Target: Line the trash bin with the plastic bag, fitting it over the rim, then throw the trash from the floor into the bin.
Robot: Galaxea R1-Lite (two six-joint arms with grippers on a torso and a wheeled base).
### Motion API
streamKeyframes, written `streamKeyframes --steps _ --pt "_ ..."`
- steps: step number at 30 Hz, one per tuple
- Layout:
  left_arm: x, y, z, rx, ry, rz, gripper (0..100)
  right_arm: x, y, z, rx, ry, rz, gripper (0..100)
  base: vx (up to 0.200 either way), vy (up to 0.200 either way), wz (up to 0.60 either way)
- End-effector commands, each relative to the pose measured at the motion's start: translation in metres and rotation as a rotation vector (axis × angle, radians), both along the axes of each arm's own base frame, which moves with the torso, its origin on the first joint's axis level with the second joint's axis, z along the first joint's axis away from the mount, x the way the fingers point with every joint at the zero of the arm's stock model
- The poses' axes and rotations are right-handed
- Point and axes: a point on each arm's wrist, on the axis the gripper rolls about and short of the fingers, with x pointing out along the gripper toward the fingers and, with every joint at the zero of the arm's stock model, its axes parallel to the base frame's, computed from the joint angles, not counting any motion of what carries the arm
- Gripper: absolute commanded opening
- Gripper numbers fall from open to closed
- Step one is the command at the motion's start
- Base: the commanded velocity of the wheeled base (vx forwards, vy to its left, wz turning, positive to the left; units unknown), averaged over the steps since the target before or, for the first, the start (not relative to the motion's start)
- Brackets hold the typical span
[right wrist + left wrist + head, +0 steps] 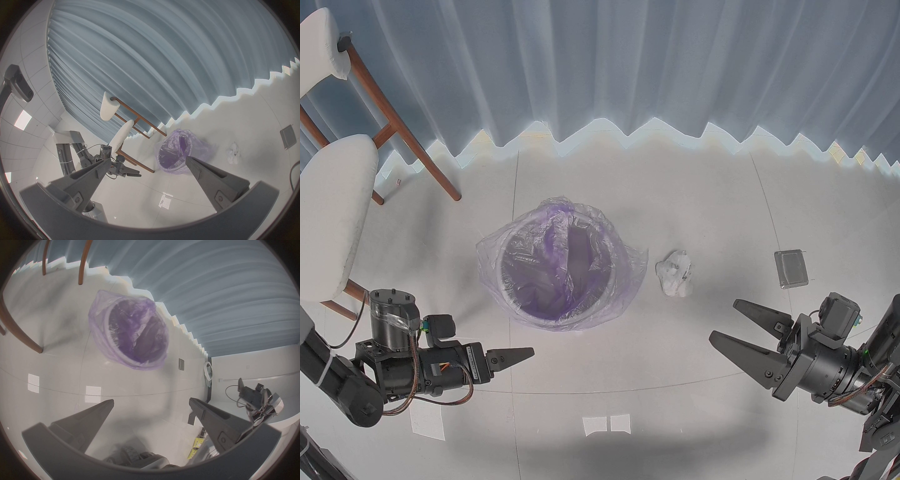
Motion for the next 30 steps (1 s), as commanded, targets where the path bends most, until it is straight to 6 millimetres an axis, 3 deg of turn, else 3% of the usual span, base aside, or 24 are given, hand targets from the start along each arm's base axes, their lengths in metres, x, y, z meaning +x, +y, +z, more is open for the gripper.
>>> streamKeyframes --steps 1,14,30 --pt "0.016 0.010 -0.047 0.064 0.083 0.037 100 0.000 0.000 0.000 0.000 0.000 -0.001 100 0.000 0.000 0.00" --pt "0.034 0.023 -0.115 0.063 0.026 0.115 100 0.001 0.000 0.001 0.003 -0.004 -0.002 100 0.000 0.000 0.00" --pt "0.066 0.027 -0.109 -0.117 0.039 0.225 100 0.001 -0.001 0.000 -0.001 0.001 -0.004 100 0.000 0.000 0.00"
